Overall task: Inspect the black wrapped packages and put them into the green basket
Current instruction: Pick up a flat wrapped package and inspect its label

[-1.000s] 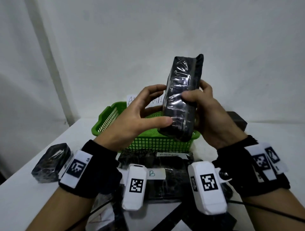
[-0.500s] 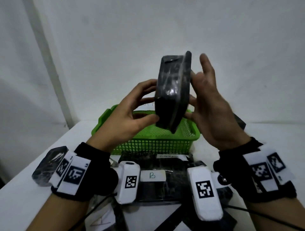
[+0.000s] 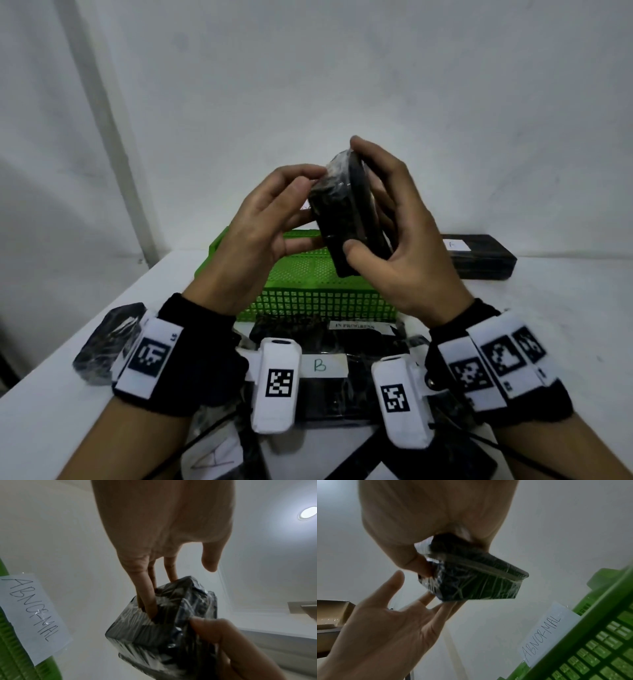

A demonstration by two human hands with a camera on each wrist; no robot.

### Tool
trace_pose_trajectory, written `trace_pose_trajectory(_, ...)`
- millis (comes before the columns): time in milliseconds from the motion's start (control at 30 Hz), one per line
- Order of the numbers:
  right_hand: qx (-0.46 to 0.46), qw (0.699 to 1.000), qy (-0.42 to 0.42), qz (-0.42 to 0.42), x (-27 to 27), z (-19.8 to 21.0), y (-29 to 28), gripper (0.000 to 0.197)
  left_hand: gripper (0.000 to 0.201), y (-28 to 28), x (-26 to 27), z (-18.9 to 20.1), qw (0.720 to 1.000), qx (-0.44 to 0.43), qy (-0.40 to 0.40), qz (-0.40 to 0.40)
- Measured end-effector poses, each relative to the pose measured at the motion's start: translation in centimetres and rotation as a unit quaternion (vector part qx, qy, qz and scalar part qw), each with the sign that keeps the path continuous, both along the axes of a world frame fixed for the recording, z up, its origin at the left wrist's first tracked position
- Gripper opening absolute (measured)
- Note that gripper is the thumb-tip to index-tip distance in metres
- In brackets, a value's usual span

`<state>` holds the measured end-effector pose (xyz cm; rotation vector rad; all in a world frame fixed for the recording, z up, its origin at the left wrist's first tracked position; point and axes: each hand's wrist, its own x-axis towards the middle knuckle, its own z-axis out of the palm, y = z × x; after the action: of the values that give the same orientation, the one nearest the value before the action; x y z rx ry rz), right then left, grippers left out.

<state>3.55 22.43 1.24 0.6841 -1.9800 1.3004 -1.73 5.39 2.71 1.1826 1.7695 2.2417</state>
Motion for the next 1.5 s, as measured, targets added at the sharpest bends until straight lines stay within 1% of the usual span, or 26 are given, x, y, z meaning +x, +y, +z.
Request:
trace_pose_trajectory(67,0.035,0.999,-0.005,-0.005,0.0,-0.1,0.1,0.089,0.029,0.1,-0.1,-0.1,1.000,-0.007,-0.004,0.026)
trace_pose_trajectory(167,0.075,0.996,-0.035,-0.014,-0.3,-0.4,0.3,0.104,0.045,0.1,-0.2,-0.2,0.998,-0.017,-0.007,0.068)
trace_pose_trajectory(200,0.082,0.995,-0.048,-0.021,-0.4,-0.5,0.4,0.107,0.045,0.2,-0.2,-0.2,0.997,-0.008,-0.011,0.079)
trace_pose_trajectory(233,0.082,0.994,-0.057,-0.036,-0.5,-0.5,0.4,0.107,0.040,0.3,-0.3,-0.2,0.996,0.010,-0.020,0.088)
trace_pose_trajectory(300,0.048,0.992,-0.068,-0.096,-0.5,-0.2,0.8,0.101,0.027,0.3,-0.5,-0.1,0.992,0.063,-0.053,0.094)
trace_pose_trajectory(333,0.019,0.988,-0.081,-0.134,-0.5,0.0,1.1,0.099,0.024,0.3,-0.6,-0.1,0.990,0.084,-0.069,0.090)
trace_pose_trajectory(400,-0.043,0.971,-0.131,-0.197,-0.6,0.3,1.7,0.101,0.026,0.6,-0.5,-0.1,0.989,0.098,-0.085,0.075)
trace_pose_trajectory(433,-0.079,0.962,-0.161,-0.207,-0.5,0.3,2.0,0.105,0.028,0.8,-0.4,-0.3,0.989,0.097,-0.088,0.069)
trace_pose_trajectory(467,-0.118,0.954,-0.189,-0.199,-0.5,0.4,2.0,0.107,0.029,1.1,-0.2,-0.4,0.989,0.094,-0.090,0.064)
trace_pose_trajectory(500,-0.160,0.949,-0.207,-0.178,-0.5,0.5,2.0,0.103,0.030,1.4,-0.1,-0.5,0.990,0.091,-0.092,0.060)
trace_pose_trajectory(567,-0.221,0.942,-0.213,-0.137,-0.4,0.6,2.0,0.083,0.032,1.7,-0.1,-0.7,0.992,0.066,-0.086,0.069)
trace_pose_trajectory(600,-0.228,0.944,-0.195,-0.139,-0.3,0.8,2.2,0.075,0.033,1.7,-0.2,-0.8,0.993,0.038,-0.070,0.089)
trace_pose_trajectory(667,-0.221,0.951,-0.149,-0.159,-0.3,1.1,2.8,0.067,0.028,1.5,-0.5,-1.0,0.990,-0.026,-0.029,0.137)
trace_pose_trajectory(700,-0.213,0.954,-0.131,-0.163,-0.2,1.3,3.4,0.064,0.026,1.6,-0.5,-1.2,0.988,-0.051,-0.015,0.147)
trace_pose_trajectory(767,-0.191,0.962,-0.124,-0.150,0.1,1.6,4.2,0.057,0.027,2.1,-0.2,-1.5,0.986,-0.070,-0.014,0.152)
trace_pose_trajectory(867,-0.157,0.967,-0.149,-0.136,1.1,1.6,5.4,0.055,0.022,3.5,0.2,-1.5,0.989,-0.066,-0.035,0.131)
trace_pose_trajectory(967,-0.130,0.964,-0.164,-0.164,2.9,1.5,7.3,0.058,0.016,5.6,-0.1,-0.9,0.989,-0.102,-0.047,0.098)
trace_pose_trajectory(1067,-0.110,0.956,-0.181,-0.203,4.5,1.7,9.9,0.058,0.018,8.5,-0.1,-0.6,0.986,-0.142,-0.058,0.067)
trace_pose_trajectory(1133,-0.111,0.947,-0.168,-0.252,5.3,1.7,11.8,0.053,0.023,10.5,0.3,-0.4,0.980,-0.181,-0.052,0.067)
trace_pose_trajectory(1167,-0.118,0.941,-0.153,-0.277,5.4,1.5,12.6,0.048,0.027,11.4,0.4,-0.4,0.973,-0.215,-0.029,0.081)
trace_pose_trajectory(1233,-0.146,0.922,-0.152,-0.326,5.5,0.2,14.3,0.039,0.036,12.7,0.6,-0.3,0.947,-0.292,0.043,0.123)
trace_pose_trajectory(1300,-0.173,0.896,-0.200,-0.356,4.8,-2.2,15.9,0.034,0.040,13.6,0.6,-0.2,0.924,-0.329,0.107,0.163)
trace_pose_trajectory(1367,-0.166,0.869,-0.280,-0.372,3.8,-5.0,17.1,0.041,0.034,14.3,0.5,-0.3,0.913,-0.341,0.146,0.171)
trace_pose_trajectory(1400,-0.145,0.859,-0.312,-0.378,3.3,-6.2,17.6,0.048,0.029,14.6,0.5,-0.5,0.910,-0.348,0.159,0.161)
trace_pose_trajectory(1433,-0.119,0.852,-0.337,-0.383,2.7,-7.3,18.0,0.052,0.025,15.0,0.7,-0.8,0.909,-0.356,0.166,0.141)
trace_pose_trajectory(1500,-0.079,0.841,-0.369,-0.388,1.7,-8.6,18.2,0.044,0.022,15.4,1.1,-1.6,0.909,-0.369,0.165,0.101)
